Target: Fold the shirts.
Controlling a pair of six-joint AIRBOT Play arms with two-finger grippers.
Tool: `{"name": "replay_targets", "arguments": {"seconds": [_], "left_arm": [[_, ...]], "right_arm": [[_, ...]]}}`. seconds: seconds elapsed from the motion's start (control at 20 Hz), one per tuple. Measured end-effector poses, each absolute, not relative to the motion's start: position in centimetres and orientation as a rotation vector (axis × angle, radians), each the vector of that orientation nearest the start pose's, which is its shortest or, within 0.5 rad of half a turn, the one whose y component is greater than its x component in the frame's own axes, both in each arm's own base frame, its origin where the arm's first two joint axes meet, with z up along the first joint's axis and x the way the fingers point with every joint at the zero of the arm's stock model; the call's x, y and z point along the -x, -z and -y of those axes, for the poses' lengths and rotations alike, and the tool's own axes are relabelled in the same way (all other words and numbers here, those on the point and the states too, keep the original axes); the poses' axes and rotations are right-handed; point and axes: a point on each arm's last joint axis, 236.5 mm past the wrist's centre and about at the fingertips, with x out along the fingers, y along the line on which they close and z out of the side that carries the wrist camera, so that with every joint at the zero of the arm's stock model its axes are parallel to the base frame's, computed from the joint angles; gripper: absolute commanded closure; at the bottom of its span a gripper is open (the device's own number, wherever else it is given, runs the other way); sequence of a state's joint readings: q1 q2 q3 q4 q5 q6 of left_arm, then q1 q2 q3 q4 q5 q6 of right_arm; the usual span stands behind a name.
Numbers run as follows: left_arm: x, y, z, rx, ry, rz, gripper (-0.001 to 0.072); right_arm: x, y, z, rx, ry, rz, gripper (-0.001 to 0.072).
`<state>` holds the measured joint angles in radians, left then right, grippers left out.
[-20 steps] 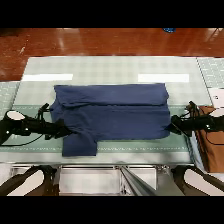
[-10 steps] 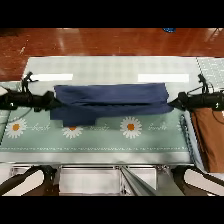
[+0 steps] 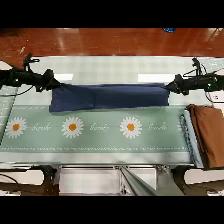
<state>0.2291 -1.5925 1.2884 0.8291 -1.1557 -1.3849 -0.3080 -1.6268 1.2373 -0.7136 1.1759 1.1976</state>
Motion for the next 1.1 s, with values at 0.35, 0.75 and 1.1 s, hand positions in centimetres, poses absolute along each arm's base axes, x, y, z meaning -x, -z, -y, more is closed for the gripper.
{"name": "replay_targets", "arguments": {"seconds": [0.35,0.75,1.1], "left_arm": [[-45.8,6.0,5.7,0.746,0.282,-1.356,0.0202],[-43.7,-4.5,-3.2,0.661,0.187,-1.26,0.0203],[-38.0,-6.9,2.9,0.457,0.146,-1.023,0.0203]], "right_arm": [[-48.0,5.0,-1.6,-0.78,-0.304,-1.172,0.0305],[-43.2,1.5,10.7,-0.686,-0.118,-1.255,0.0305],[-42.5,6.3,7.0,-0.796,-0.095,-1.284,0.0305]]}}
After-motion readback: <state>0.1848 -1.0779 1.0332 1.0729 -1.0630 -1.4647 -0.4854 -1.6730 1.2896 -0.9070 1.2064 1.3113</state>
